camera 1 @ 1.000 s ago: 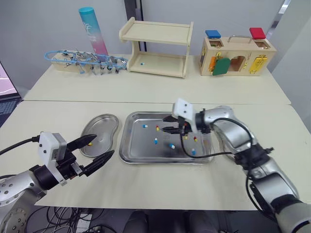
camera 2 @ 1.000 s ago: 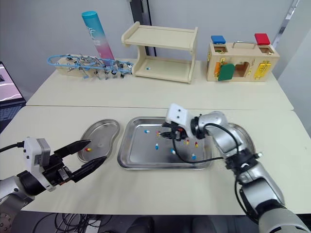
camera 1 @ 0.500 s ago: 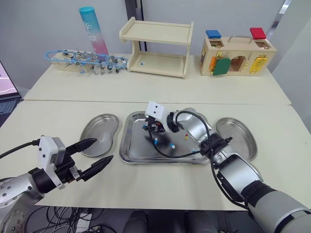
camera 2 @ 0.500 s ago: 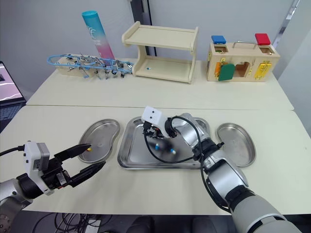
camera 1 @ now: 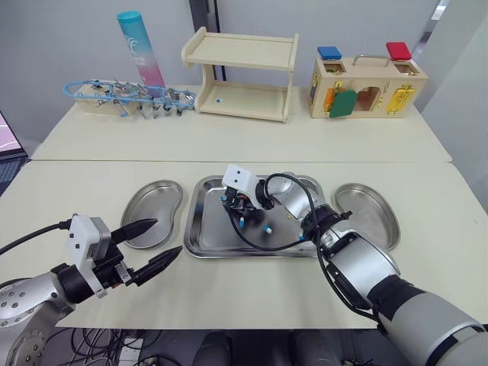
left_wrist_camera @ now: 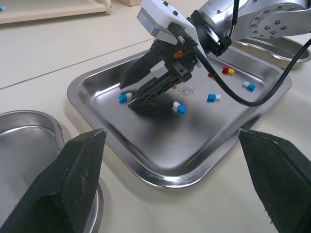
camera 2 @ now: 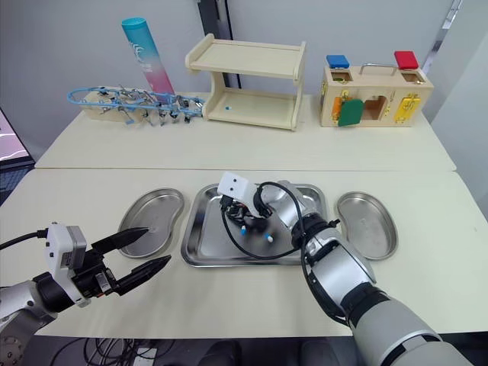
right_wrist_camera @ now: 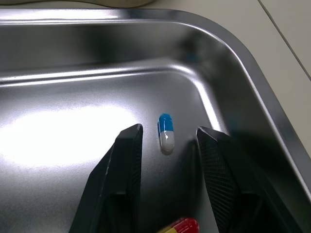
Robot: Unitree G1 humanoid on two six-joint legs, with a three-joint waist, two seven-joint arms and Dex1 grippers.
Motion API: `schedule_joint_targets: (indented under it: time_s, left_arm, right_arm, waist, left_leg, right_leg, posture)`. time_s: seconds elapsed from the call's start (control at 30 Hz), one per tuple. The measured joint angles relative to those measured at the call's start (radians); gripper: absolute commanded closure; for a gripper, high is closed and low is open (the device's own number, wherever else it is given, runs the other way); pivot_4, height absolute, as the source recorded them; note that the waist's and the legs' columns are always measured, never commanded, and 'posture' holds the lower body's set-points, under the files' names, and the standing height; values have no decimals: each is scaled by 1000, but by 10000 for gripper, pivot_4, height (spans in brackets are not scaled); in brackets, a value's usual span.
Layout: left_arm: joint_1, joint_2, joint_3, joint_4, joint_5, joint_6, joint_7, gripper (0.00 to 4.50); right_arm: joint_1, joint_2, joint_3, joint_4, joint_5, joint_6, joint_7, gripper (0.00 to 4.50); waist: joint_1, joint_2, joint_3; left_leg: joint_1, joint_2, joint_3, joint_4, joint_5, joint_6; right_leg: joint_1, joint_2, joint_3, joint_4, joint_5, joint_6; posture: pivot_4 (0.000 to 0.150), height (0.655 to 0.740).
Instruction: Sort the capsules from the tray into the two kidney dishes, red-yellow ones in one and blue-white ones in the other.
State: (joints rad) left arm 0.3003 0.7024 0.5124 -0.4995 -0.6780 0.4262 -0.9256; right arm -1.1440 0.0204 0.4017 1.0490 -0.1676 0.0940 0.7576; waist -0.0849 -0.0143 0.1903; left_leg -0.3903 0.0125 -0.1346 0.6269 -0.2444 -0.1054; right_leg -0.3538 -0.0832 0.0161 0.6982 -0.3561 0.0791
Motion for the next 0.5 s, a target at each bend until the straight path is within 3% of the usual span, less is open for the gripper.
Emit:
schedule_joint_targets:
  time_s: [0.13,0.37,0.5]
  left_arm:
    - [-1,0,-1,0,3,-1,1,0]
    - [-33,4,-20,3,17,-5,-4,0]
    - [-64,23,-57,-6,16,-5,-21,0]
  right_arm:
    - [-6,5,-28,19,2,3,14,44733]
    - [8,-15,-60,-88,30,30,84,44733]
    - [127,-120,-77,-442,67,143,147,44733]
  waist:
    - [0,0,0]
    - [1,0,0]
    - [13,0,0]
  left_leg:
    - [0,0,0,0,0,0]
    - [0,0,0,0,0,0]
    - [-2,0,-1,0,0,0]
  right_leg:
    - [0,0,0,0,0,0]
    - [0,0,0,0,0,0]
    - [0,0,-1,-1,0,0]
  posture:
    - [1500,7400]
    - [1500,7400]
    - [1500,7400]
